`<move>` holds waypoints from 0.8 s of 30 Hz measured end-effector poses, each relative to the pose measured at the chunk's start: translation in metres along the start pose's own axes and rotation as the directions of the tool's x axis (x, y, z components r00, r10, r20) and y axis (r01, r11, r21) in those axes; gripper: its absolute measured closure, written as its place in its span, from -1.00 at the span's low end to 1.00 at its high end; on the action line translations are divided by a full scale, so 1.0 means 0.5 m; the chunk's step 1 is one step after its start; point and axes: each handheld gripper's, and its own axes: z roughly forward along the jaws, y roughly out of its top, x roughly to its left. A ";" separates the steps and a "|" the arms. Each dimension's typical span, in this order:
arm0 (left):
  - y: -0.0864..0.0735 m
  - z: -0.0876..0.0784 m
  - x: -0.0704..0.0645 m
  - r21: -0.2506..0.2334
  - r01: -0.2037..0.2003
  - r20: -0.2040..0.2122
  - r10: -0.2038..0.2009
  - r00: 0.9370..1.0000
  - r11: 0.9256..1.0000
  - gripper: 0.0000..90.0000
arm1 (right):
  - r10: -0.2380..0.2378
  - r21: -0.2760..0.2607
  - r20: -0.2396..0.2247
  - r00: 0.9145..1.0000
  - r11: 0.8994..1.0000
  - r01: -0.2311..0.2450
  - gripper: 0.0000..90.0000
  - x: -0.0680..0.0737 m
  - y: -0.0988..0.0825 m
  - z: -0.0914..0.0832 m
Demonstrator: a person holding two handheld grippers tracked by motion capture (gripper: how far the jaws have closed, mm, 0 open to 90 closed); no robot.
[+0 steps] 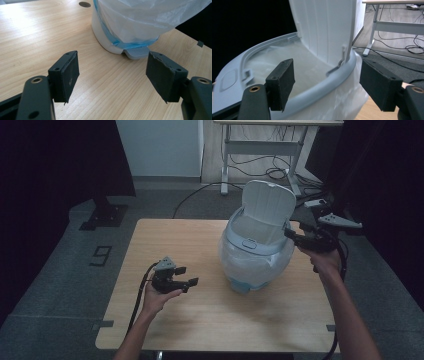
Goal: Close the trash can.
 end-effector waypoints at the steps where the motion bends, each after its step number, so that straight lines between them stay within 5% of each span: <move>1: 0.000 0.001 -0.001 0.002 -0.003 0.000 0.003 1.000 1.000 -0.41 | 0.002 0.001 -0.001 1.000 1.000 -0.002 -0.39 -0.004 0.005 0.007; 13: -0.009 0.010 0.002 0.017 0.017 0.005 -0.017 1.000 1.000 -0.41 | 0.048 -0.036 -0.010 0.999 0.998 -0.048 -0.44 -0.044 0.070 0.061; 19: -0.011 0.008 0.006 0.017 0.023 0.005 -0.023 1.000 1.000 -0.41 | 0.020 -0.073 -0.052 0.998 0.997 -0.024 -0.43 -0.023 0.101 0.075; 21: -0.013 0.009 0.007 0.020 0.025 0.008 -0.025 1.000 0.999 -0.41 | 0.012 -0.081 -0.098 0.995 0.997 -0.020 -0.44 -0.013 0.108 0.076; 24: -0.016 0.009 0.008 0.024 0.027 0.010 -0.027 1.000 0.999 -0.41 | -0.005 -0.080 -0.092 0.996 0.997 -0.002 -0.46 0.004 0.106 0.075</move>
